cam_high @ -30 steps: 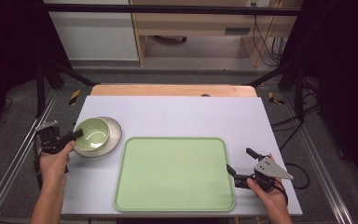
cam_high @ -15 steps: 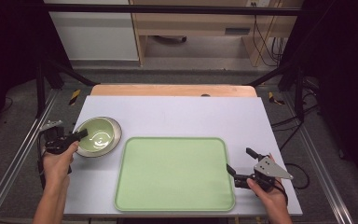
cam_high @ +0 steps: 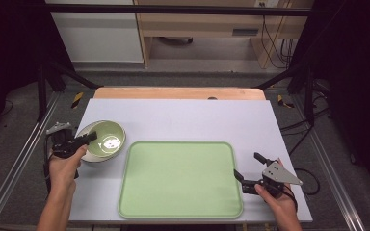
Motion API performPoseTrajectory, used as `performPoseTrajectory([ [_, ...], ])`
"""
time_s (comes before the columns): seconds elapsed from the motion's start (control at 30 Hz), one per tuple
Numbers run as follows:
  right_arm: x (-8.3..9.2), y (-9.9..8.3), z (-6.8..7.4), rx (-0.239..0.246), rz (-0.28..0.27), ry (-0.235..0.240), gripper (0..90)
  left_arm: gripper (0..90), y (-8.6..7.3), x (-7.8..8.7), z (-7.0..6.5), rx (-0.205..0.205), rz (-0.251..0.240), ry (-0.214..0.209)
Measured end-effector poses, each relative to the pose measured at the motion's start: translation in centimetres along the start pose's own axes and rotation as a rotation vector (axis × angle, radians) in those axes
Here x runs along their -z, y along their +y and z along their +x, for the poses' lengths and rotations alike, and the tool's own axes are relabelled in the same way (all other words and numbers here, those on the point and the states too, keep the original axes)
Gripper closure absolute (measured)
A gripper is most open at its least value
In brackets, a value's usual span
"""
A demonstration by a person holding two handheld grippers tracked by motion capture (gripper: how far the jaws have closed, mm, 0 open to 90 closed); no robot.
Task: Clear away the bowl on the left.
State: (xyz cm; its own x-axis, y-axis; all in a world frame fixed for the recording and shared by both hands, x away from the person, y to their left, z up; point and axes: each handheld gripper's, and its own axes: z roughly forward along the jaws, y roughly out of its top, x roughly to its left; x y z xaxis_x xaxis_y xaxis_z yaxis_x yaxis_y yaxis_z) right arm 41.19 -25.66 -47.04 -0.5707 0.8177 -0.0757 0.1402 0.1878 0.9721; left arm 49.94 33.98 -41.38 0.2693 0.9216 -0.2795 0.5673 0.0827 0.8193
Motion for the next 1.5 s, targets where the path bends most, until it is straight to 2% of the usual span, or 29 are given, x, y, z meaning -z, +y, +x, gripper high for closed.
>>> performPoseTrajectory([
  [0.2,0.0,0.0,0.0,0.000,0.002,0.002,5.4,82.0,-0.1,-0.4,-0.8,-0.004,0.010,-0.029],
  [0.83,0.0,0.0,0.0,0.000,0.005,0.001,5.4,82.0,-0.3,-1.1,-2.8,-0.057,0.037,-0.050],
  [1.0,0.0,0.0,0.0,-0.002,0.006,0.001,5.5,82.0,-0.3,-1.3,-3.5,-0.059,0.040,-0.067],
  [1.13,-0.1,0.0,0.0,-0.001,0.007,0.003,5.6,82.0,-0.4,-1.5,-4.2,-0.077,0.049,-0.086],
  [1.5,-0.1,0.0,0.1,-0.002,0.011,0.004,5.7,82.0,-0.7,-2.0,-5.1,-0.087,0.063,-0.114],
])
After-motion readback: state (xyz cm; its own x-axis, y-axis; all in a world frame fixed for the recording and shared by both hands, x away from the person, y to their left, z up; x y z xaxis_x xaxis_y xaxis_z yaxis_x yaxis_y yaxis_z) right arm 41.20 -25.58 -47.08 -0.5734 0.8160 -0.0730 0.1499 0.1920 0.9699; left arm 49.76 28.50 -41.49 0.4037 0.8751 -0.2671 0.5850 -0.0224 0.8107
